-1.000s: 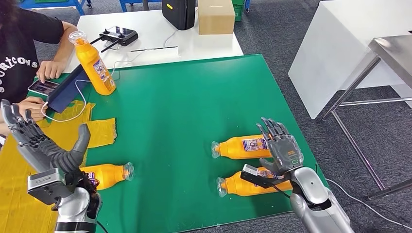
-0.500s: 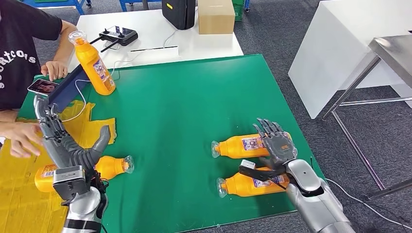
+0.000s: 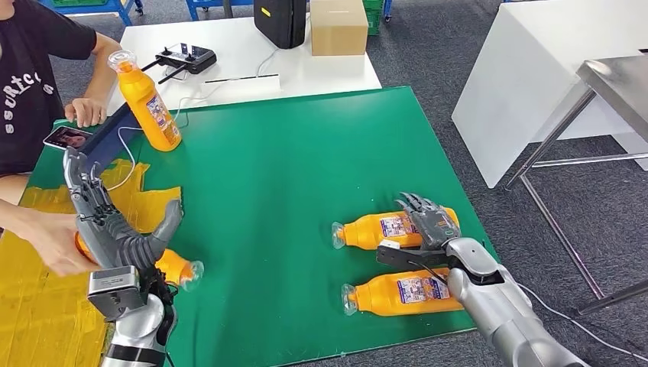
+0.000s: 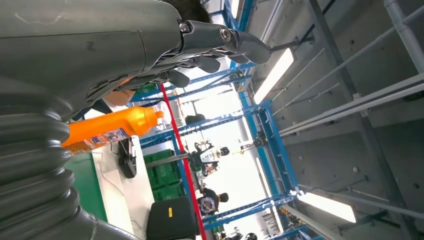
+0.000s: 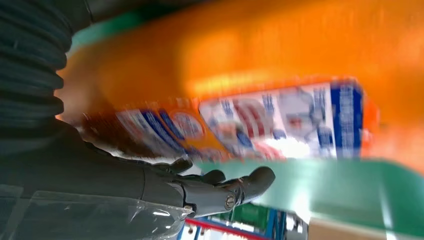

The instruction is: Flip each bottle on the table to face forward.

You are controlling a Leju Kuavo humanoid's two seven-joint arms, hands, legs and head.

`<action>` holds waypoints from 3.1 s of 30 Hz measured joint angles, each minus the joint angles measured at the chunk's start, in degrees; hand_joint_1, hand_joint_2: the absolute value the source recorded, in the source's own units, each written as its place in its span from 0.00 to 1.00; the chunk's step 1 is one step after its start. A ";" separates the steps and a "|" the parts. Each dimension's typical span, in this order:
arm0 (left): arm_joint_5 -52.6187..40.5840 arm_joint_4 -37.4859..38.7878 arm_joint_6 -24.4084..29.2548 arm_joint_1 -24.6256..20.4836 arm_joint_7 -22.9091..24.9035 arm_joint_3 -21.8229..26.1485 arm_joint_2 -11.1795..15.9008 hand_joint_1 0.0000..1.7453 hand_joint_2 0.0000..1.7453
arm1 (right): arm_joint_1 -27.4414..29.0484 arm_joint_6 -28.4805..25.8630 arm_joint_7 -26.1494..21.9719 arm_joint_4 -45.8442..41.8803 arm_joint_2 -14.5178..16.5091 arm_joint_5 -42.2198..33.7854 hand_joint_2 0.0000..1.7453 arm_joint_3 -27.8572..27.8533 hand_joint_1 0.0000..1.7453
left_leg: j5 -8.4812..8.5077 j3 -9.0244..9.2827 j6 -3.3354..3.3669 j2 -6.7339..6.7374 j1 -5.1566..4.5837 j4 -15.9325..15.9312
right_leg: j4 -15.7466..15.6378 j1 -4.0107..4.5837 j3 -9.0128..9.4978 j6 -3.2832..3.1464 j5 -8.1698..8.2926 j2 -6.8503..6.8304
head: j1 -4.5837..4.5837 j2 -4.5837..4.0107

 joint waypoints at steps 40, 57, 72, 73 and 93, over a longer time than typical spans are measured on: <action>2.13 6.68 -30.30 -3.78 16.52 -8.47 5.39 0.00 1.00 | 16.72 -20.93 -16.48 -36.95 18.97 -40.83 1.00 -9.68 1.00 | 0.06 -0.31 0.01 -0.07 0.02 -0.01 | 0.04 0.01 -0.29 0.02 0.01 -0.07 | -0.01 0.00; 10.12 13.29 -42.63 -11.23 16.31 -15.40 7.28 0.00 1.00 | 11.53 -5.27 -16.75 -22.33 28.44 -55.13 1.00 -4.27 1.00 | 0.08 -0.37 -0.02 -0.09 0.05 -0.01 | 0.08 0.06 -0.32 0.02 0.00 -0.07 | 0.01 0.00; 13.62 15.49 -44.75 -13.46 16.13 -16.26 7.43 0.00 1.00 | 8.00 -7.63 -16.48 -11.94 31.10 -44.35 1.00 7.50 1.00 | 0.10 -0.39 -0.04 -0.09 0.05 -0.01 | 0.08 0.06 -0.34 0.01 0.00 -0.07 | 0.02 0.00; 13.83 15.65 -44.87 -13.54 16.15 -16.25 7.48 0.00 1.00 | 7.73 -8.68 -16.56 -11.43 31.16 -42.33 1.00 8.52 1.00 | 0.10 -0.39 -0.04 -0.09 0.05 -0.01 | 0.08 0.06 -0.35 0.01 0.00 -0.07 | 0.02 0.00; 22.81 17.28 -43.80 -11.96 17.31 -14.78 7.24 1.00 1.00 | 5.74 -19.83 -14.98 -8.33 29.23 -36.13 1.00 16.13 1.00 | 0.10 -0.41 -0.05 -0.07 0.04 -0.01 | 0.07 0.06 -0.39 0.01 0.00 -0.05 | 0.02 0.01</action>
